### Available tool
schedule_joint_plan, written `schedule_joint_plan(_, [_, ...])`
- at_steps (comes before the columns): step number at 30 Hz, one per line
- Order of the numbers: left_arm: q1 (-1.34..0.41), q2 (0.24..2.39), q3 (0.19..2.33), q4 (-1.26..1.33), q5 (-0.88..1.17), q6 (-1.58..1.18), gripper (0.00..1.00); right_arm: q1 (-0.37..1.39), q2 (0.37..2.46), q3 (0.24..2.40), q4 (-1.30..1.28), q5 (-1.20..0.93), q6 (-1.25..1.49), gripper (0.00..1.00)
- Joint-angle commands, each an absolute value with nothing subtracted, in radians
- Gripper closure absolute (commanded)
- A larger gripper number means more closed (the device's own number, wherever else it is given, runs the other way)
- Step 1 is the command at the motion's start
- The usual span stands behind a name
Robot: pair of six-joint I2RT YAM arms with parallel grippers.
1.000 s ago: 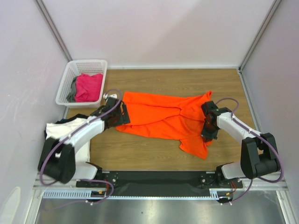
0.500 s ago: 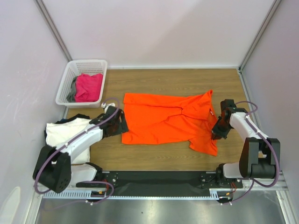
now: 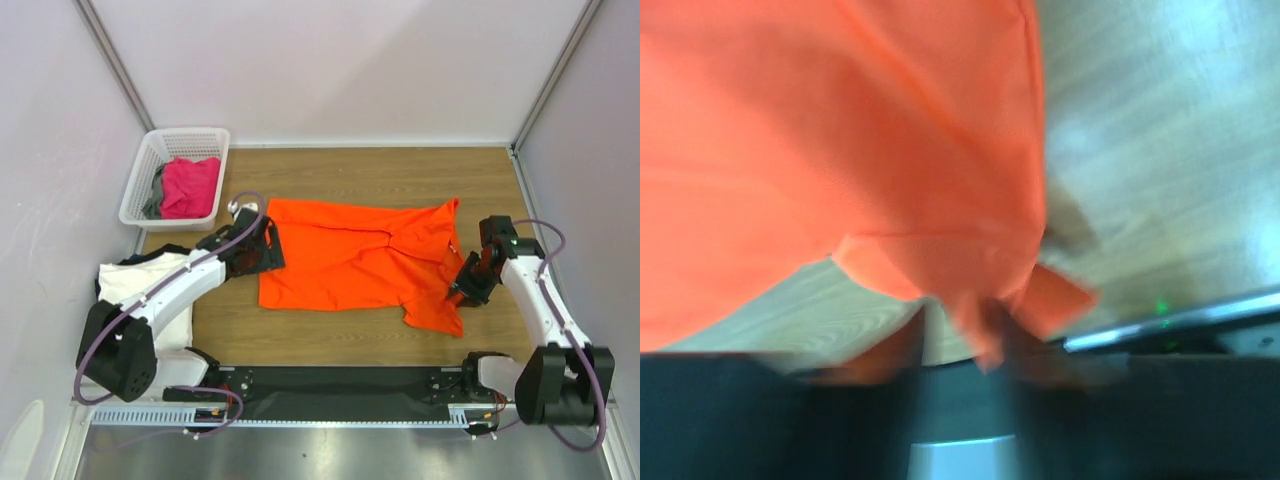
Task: Fold and stack the t-shirts
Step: Flatten the tshirt out
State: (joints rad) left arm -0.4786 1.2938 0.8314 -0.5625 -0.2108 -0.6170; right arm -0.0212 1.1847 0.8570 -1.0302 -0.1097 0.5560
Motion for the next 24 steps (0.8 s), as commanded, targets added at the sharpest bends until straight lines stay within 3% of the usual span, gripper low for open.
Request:
schedule_joint_plan(1, [-0.488, 1.342, 0.965, -0.591, -0.251, -0.560, 0.16, -0.053, 1.126, 0.896, -1.144, -0.123, 0.569, 0.51])
schedule_joint_plan(3, [-0.486, 1.386, 1.043, -0.598, -0.256, -0.540, 0.14, -0.072, 1.156, 0.969, -1.129, -0.100, 0.534, 0.30])
schedule_joint_plan(4, [-0.485, 1.409, 1.067, -0.595, -0.258, -0.537, 0.14, -0.077, 1.210, 1.000, -1.118, -0.092, 0.523, 0.25])
schedule_joint_plan(7, [-0.469, 1.508, 1.152, -0.584, -0.249, -0.538, 0.11, -0.077, 1.326, 1.141, -1.056, -0.061, 0.477, 0.20])
schedule_joint_plan(14, [-0.376, 1.681, 1.307, -0.549, -0.146, -0.563, 0.12, -0.069, 1.497, 1.177, -0.695, -0.176, 0.509, 0.28])
schedule_joint_plan(19, [-0.333, 1.723, 1.351, -0.552, -0.124, -0.564, 0.12, -0.061, 1.569, 1.099, -0.592, -0.184, 0.557, 0.41])
schedule_joint_plan(24, [-0.298, 1.743, 1.376, -0.560, -0.112, -0.569, 0.11, -0.054, 1.652, 1.081, -0.563, -0.175, 0.571, 0.43])
